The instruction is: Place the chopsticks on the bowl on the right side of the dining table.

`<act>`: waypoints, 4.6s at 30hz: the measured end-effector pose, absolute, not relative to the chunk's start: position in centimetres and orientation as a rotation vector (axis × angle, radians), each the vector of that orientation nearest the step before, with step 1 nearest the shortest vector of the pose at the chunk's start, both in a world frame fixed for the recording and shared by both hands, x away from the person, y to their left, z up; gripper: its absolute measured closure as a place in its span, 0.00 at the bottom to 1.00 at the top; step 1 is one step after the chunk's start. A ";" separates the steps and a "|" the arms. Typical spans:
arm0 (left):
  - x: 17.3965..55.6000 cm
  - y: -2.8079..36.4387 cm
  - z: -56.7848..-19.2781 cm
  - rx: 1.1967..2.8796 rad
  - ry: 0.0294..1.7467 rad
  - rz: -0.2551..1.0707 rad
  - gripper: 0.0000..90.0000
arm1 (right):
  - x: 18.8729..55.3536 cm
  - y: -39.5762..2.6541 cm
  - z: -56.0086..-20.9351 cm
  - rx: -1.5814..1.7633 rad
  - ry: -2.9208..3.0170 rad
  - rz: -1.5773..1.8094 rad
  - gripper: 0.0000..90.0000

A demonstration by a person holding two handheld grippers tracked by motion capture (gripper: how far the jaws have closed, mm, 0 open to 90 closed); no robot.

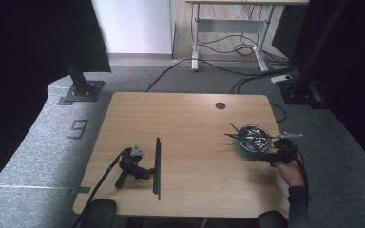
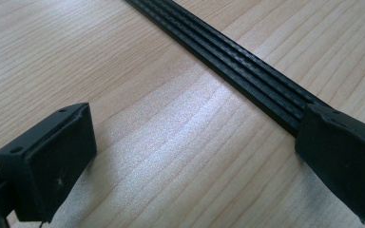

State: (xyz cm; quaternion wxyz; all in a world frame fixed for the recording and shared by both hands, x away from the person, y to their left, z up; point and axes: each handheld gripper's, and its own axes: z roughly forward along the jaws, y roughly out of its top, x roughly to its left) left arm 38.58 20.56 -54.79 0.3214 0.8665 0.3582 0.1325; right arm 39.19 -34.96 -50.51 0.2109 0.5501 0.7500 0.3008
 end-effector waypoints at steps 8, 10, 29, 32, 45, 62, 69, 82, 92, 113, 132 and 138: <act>38.6 20.6 -54.8 2.276 0.941 0.348 0.00 | 39.0 -35.3 -50.6 1.535 2.101 0.848 0.00; 38.6 20.6 -54.8 2.276 0.941 0.348 0.00 | 39.0 -35.4 -50.7 1.535 2.107 0.840 0.00; 38.6 20.6 -54.8 2.276 0.940 0.348 0.00 | 38.7 -37.7 -51.0 1.583 2.047 0.815 0.02; 38.6 20.6 -54.8 2.276 0.941 0.348 0.00 | 38.7 -38.2 -50.9 1.597 2.016 0.810 0.02; 38.6 20.6 -54.8 2.276 0.941 0.348 0.00 | 39.1 -39.4 -51.1 1.644 1.934 0.780 0.05; 38.6 20.6 -54.8 2.275 0.941 0.348 0.00 | 40.1 -40.1 -51.5 1.658 1.856 0.771 0.05; 38.6 20.6 -54.8 2.276 0.941 0.348 0.00 | 40.4 -40.2 -51.6 1.655 1.827 0.770 0.05; 38.6 20.6 -54.8 2.276 0.941 0.348 0.00 | 41.1 -40.8 -51.9 1.670 1.769 0.777 0.06; 38.6 20.6 -54.8 2.275 0.941 0.349 0.00 | 40.7 -41.1 -51.3 1.670 1.755 0.799 0.06; 38.6 20.6 -54.8 2.275 0.942 0.348 0.00 | 41.2 -33.1 -49.4 1.433 2.052 1.027 0.85; 38.6 20.6 -54.8 2.275 0.942 0.348 0.00 | 43.3 -30.4 -50.6 1.379 2.099 0.978 0.85; 38.6 20.6 -54.8 2.276 0.941 0.348 0.00 | 43.5 -30.3 -50.7 1.375 2.095 0.969 0.84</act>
